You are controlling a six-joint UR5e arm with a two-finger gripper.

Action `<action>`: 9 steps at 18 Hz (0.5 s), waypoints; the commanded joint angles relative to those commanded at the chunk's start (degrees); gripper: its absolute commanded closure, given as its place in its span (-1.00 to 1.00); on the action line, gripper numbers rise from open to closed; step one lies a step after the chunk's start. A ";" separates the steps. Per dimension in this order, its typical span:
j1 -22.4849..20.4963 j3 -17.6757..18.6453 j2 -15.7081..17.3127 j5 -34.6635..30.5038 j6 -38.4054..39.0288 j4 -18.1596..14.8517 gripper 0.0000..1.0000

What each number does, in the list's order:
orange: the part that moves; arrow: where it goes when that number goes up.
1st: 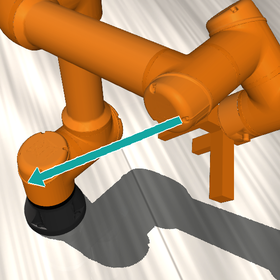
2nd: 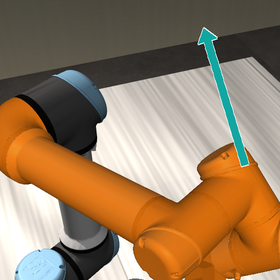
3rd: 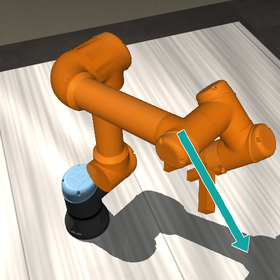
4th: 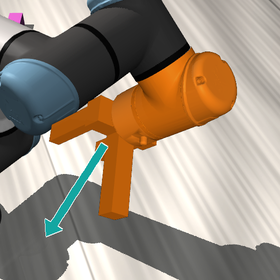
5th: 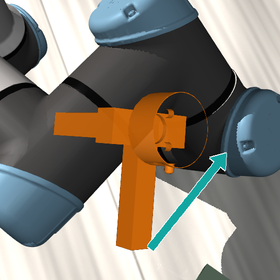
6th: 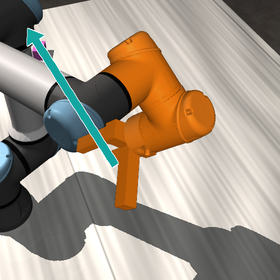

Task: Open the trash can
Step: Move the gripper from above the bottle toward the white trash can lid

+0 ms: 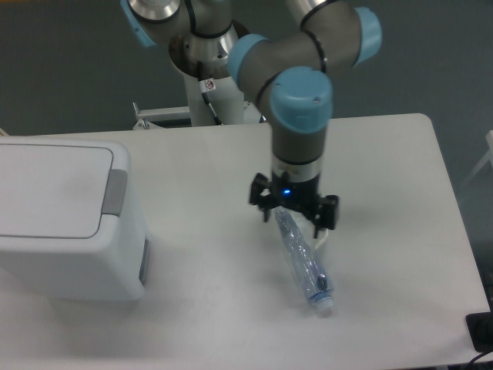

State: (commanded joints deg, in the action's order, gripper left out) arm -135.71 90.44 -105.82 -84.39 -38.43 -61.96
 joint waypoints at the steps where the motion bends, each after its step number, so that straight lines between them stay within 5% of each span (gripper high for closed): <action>1: 0.18 -0.26 1.22 2.63 3.59 -0.09 -1.00; 6: 0.97 -1.49 3.69 11.33 14.24 -0.61 -1.00; 9: 1.06 -4.56 4.31 15.56 18.20 -5.25 -1.00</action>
State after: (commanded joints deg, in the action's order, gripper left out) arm -134.65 85.88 -101.51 -68.83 -20.23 -67.21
